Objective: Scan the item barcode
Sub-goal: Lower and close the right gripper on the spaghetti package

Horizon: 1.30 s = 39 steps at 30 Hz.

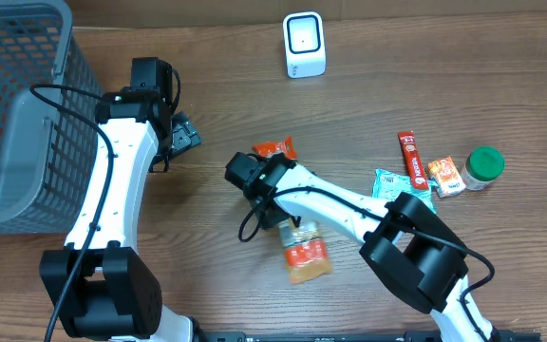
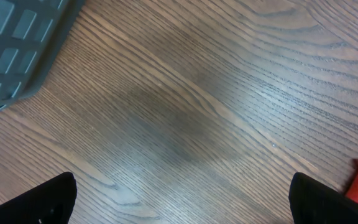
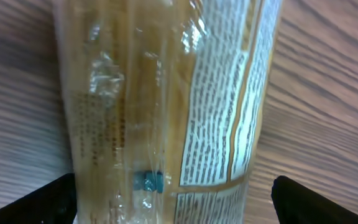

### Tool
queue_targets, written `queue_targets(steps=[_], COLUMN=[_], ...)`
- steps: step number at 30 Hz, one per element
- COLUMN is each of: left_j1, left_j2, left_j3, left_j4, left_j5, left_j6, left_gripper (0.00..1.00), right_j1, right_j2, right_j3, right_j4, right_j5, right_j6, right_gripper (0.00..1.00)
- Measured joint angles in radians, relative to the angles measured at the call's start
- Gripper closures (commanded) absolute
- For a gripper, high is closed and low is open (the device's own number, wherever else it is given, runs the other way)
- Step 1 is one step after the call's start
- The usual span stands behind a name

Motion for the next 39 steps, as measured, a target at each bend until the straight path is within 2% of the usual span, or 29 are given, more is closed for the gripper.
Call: queue_targets(steps=[6,18,29,39], left_j1=[0.0,0.0,0.0,0.0], left_j2=[0.0,0.0,0.0,0.0], left_j3=[0.0,0.0,0.0,0.0], left_j4=[0.0,0.0,0.0,0.0], left_j5=[0.0,0.0,0.0,0.0], left_j6=[0.0,0.0,0.0,0.0], left_gripper=[0.0,0.0,0.0,0.0], right_j1=[-0.042,-0.092,-0.096,-0.105], right_j2=[0.0,-0.008,-0.008,-0.008], right_j3=[-0.001,-0.033,-0.033,-0.035], right_j4=[-0.082,-0.018,-0.027,0.01], right_j5=[0.003,-0.03,-0.029,-0.107], right_j6=[-0.117,-0.189,-0.407,-0.38], right_gripper=[0.0,0.0,0.0,0.0])
